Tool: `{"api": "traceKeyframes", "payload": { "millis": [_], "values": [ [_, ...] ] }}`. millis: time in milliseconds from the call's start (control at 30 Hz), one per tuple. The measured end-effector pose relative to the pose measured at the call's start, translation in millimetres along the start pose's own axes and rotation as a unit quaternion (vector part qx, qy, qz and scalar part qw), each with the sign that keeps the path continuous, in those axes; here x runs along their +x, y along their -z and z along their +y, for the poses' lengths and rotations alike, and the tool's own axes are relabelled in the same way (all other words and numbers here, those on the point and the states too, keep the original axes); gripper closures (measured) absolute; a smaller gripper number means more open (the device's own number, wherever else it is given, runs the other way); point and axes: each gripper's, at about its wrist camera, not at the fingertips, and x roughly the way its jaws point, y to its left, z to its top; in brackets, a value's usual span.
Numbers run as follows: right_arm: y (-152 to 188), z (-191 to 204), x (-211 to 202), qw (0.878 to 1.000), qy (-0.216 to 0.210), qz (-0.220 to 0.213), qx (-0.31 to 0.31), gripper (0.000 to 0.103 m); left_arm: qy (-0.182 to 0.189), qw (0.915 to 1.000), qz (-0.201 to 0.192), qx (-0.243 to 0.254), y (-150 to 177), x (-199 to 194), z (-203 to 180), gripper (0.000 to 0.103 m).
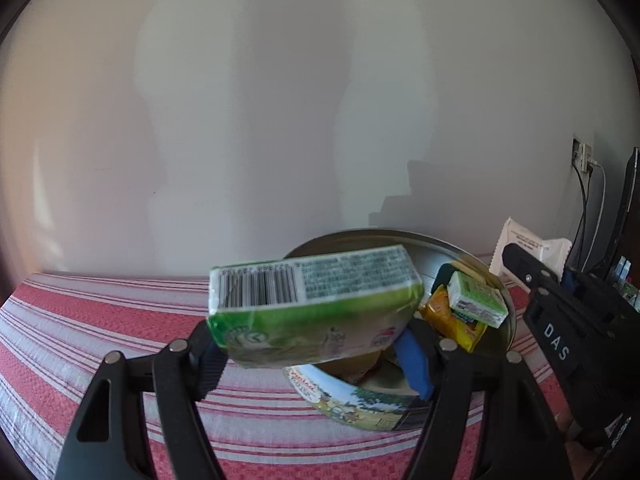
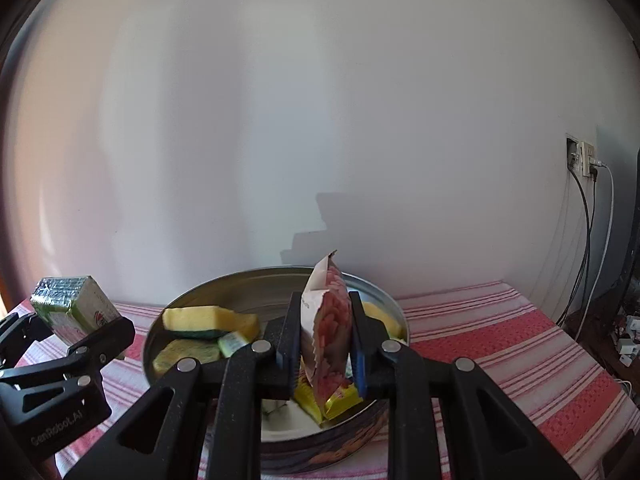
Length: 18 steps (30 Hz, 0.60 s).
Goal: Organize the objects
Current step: 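Carry the green tissue box and pink wrapper over the tin, then open both tools to release the tissue box and wrapper into the tin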
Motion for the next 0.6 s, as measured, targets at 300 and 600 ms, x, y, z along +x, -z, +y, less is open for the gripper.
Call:
{"api": "traceKeyframes", "payload": {
  "millis": [300,600],
  "values": [
    [-5.9,-16.7,27.9,1.000,0.025,0.010,-0.001,0.081,0.013,0.9996,0.025,-0.002,-3.1,32.5,-14.9,0.031],
    [-8.4,-25.4,60.4,0.999,0.024,0.042,-0.006,0.081,0.015,0.9989,0.045,0.005,-14.9,62.7,-25.6,0.031]
  ]
}}
